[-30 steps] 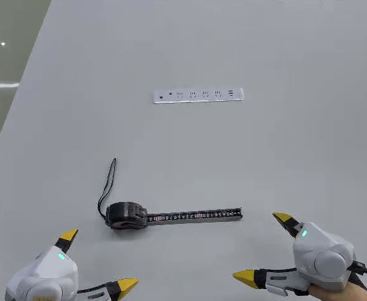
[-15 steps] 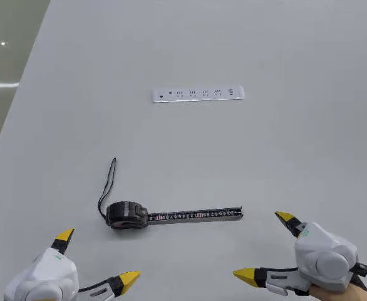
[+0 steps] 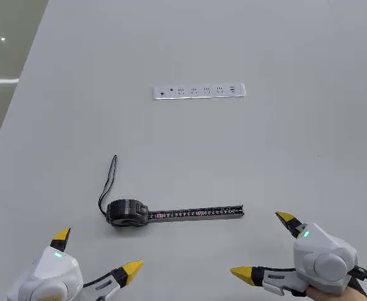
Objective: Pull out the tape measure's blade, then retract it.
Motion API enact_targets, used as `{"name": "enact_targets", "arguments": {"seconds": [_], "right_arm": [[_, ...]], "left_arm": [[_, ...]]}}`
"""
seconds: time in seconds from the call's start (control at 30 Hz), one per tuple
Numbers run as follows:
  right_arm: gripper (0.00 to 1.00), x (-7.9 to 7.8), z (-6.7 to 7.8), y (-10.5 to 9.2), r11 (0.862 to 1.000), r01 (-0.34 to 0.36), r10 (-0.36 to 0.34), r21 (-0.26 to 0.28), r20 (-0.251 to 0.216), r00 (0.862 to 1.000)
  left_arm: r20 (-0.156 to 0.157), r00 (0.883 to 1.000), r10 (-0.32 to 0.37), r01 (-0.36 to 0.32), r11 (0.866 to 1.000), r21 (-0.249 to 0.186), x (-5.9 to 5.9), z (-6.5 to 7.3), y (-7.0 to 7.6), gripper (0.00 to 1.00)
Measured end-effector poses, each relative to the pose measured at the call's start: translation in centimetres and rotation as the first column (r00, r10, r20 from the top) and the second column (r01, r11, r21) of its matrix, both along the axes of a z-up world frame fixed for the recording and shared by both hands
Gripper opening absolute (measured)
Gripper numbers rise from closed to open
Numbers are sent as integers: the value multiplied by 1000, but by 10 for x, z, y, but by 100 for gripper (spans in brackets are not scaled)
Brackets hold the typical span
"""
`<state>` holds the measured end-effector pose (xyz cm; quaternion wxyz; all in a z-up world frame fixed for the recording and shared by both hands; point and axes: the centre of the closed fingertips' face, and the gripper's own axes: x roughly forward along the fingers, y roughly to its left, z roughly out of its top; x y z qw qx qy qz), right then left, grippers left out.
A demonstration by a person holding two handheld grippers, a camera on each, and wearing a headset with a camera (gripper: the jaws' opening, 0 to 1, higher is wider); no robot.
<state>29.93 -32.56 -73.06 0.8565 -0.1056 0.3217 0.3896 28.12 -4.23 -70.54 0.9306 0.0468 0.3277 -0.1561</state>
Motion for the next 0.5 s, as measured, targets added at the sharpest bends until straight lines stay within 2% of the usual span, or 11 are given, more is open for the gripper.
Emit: {"name": "enact_targets", "arguments": {"seconds": [0.07, 0.37, 0.5], "right_arm": [[99, -1, -2, 1, 1000, 0, 0, -1, -4, 1000], [98, -1, -2, 4, 1000, 3, -3, 1, -12, 1000], [98, -1, -3, 5, 1000, 2, -2, 3, -11, 1000]], "left_arm": [[8, 1000, 13, -13, 1000, -4, 2, 1, -2, 99], [3, 996, 89, -89, 996, -15, 9, -2, -8, 99], [11, 995, 98, -98, 995, -12, 11, -3, -12, 99]]}}
